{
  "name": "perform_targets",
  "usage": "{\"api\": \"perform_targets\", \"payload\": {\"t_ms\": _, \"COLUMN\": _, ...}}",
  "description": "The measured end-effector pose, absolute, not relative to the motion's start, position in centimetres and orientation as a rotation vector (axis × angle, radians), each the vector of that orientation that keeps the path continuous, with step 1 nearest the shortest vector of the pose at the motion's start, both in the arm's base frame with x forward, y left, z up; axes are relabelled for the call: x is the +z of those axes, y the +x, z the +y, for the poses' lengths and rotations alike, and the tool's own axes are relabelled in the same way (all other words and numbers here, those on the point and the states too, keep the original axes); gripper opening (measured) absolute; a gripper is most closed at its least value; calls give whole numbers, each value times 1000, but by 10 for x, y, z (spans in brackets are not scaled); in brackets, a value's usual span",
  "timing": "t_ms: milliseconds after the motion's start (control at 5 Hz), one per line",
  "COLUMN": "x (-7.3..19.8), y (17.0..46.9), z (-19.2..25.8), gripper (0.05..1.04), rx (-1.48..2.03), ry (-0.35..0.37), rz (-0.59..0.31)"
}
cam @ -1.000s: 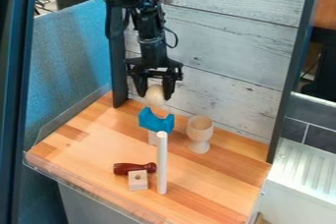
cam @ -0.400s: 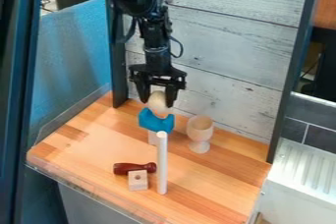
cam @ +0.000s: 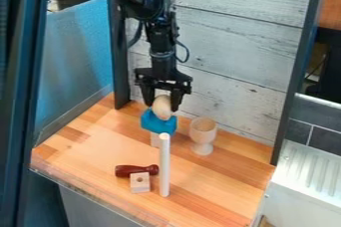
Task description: Moving the ball from the cup ,put in the blue arch
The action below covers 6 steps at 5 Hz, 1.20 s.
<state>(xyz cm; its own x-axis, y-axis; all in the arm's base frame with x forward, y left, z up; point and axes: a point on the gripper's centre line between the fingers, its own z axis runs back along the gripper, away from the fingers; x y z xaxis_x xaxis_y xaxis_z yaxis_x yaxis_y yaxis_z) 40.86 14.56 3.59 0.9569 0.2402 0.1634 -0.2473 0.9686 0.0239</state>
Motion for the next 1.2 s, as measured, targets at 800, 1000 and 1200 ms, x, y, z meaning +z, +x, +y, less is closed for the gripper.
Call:
{"api": "perform_targets", "payload": {"t_ms": 800, "x": 35, "y": 404, "z": 142, "gripper": 1001, "rx": 252, "ry": 36, "rz": -128}}
{"api": "perform_targets", "payload": {"t_ms": 1000, "x": 44, "y": 406, "z": 143, "gripper": 1001, "rx": 254, "ry": -4, "rz": -124}}
{"api": "perform_targets", "payload": {"t_ms": 1200, "x": 67, "y": 402, "z": 152, "gripper": 1001, "rx": 265, "ry": -64, "rz": -137}}
